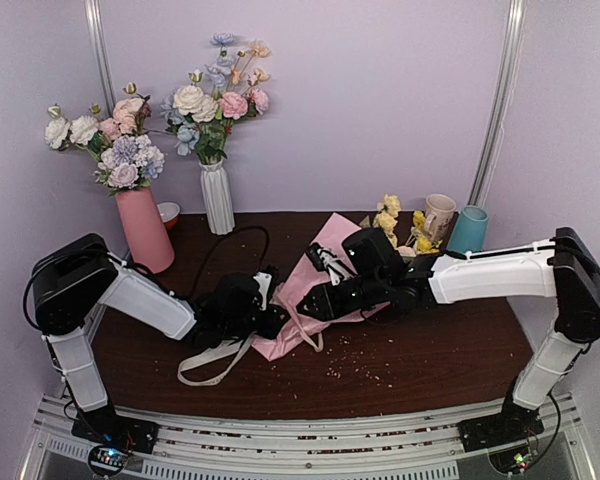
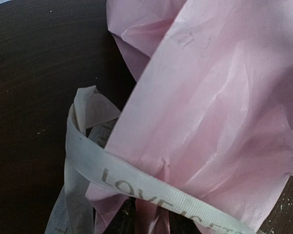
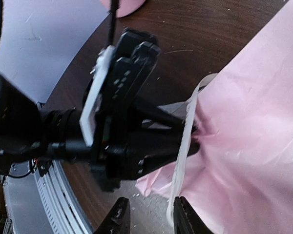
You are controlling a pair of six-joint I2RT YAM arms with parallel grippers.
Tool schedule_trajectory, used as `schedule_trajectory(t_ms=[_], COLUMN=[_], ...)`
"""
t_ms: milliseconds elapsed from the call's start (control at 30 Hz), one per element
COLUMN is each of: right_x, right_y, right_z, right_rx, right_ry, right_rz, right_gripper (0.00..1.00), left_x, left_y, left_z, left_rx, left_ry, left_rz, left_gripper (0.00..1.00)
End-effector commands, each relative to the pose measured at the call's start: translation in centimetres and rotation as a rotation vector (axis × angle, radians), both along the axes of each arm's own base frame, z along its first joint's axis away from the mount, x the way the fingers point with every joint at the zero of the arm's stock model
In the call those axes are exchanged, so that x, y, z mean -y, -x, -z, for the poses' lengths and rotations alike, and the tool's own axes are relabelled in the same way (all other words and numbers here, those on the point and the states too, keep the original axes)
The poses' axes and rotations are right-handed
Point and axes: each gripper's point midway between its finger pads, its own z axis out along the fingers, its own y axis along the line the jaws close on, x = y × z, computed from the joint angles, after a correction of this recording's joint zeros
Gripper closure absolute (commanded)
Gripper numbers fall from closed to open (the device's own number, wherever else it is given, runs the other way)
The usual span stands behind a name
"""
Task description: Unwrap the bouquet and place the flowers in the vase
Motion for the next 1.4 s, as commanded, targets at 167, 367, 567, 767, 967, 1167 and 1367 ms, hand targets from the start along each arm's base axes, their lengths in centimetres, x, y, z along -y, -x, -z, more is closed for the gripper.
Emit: schedule_trajectory(t_ms=[167,367,567,767,967,1167,1367], right_x=[-3.1,-4.5,-5.3,-4.6,-3.9,-1.4,2.8], right_y=[-5.3,-6.5,-6.6,-6.1,-5.8,-4.8,-2.1], right_z=[4.1,5.8,7.1,7.9,5.2,2.0,-0.5], right_rx=[-0.086,-0.11,-0.142,-0.158,-0.124,-0.068,-0.021], right_ry=[0.006,0.014,0.015,0.034,0.002,0.039,0.104], right_rz=[0.037,0.032,0.017,0.015,0.007,0.003,-0.005], right_gripper=[0.65,0.64,0.72,0.96,1.0,1.0,1.0], left_x=[0.8,1.0,0.9,0.3,-0.4,-0.9,-1.1], left_y=[0.5,0.9,1.0,1.2,1.6,1.5,1.2], left_z=[-0.8,-0.5,-0.4,-0.4,0.3,0.9,1.2], left_rx=[0.05,0.051,0.049,0.051,0.041,0.035,0.037], left_ry=[0.07,0.071,0.068,0.073,0.069,0.056,0.045], left_rz=[0.073,0.097,0.101,0.087,0.072,0.047,0.029], left_gripper=[0.74,0.74,0.74,0.74,0.74,0.74,0.74])
